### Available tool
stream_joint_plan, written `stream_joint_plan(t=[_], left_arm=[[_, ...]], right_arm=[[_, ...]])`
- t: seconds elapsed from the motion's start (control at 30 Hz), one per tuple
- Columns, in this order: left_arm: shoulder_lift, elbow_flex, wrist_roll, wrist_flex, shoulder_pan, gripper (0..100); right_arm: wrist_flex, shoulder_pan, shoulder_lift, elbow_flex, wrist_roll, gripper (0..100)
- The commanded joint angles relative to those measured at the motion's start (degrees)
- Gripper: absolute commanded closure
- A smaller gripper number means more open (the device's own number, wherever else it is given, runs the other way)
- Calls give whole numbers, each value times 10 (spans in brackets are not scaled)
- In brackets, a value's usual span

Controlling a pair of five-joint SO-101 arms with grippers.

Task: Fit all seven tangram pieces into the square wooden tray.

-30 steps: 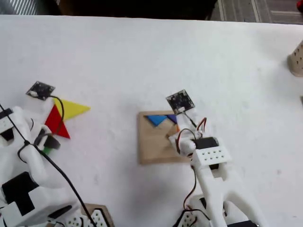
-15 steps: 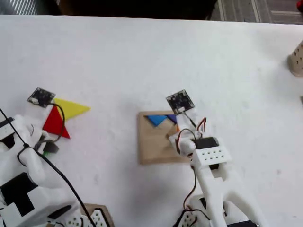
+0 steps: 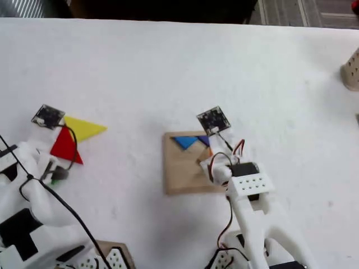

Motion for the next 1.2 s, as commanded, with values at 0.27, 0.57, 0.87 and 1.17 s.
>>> stream_joint_plan(t=[0.27, 0.57, 0.87, 1.17], left_arm=[[84, -35, -9, -3, -6, 849], [-44, 53, -4, 17, -5, 924], [-51, 8, 41, 88, -5, 921], [-51, -96, 93, 221, -6, 829]], right_arm=[[-5, 5, -15, -3, 6, 979], [-5, 4, -15, -3, 6, 979], [-5, 4, -15, -3, 6, 979], [-5, 5, -15, -3, 6, 979]])
